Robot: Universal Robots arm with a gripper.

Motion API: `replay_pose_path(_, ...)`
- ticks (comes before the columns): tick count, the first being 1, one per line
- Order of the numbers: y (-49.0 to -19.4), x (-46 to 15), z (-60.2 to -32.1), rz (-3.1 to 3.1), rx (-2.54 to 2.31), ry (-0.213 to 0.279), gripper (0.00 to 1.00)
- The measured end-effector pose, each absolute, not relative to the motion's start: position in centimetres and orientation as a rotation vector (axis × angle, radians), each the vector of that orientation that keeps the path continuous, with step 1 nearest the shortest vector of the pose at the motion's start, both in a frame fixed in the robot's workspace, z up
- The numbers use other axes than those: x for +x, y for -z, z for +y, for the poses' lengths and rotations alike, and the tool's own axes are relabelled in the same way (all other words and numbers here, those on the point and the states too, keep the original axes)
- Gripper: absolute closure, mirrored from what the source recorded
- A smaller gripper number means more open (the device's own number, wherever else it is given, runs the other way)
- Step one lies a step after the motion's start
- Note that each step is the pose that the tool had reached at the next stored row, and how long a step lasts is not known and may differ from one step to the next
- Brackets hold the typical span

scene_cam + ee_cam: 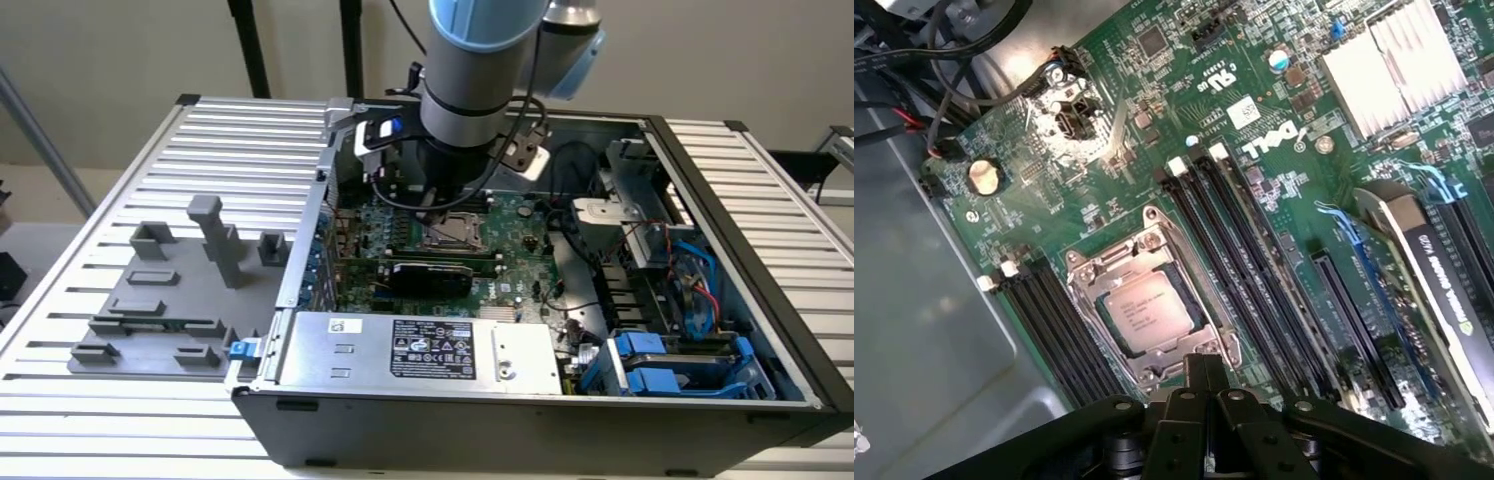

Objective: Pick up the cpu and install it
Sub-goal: 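Install the second cpu locking lever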

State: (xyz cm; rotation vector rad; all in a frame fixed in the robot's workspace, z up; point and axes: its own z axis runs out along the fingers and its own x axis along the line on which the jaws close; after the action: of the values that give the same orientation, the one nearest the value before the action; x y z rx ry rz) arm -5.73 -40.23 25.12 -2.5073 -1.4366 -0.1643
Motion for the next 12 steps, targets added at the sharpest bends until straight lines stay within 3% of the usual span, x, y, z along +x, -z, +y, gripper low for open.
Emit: replay_pose_path(12,-24.98,-6.54,-40.64,-1.435,-2.509,0.158,0.89)
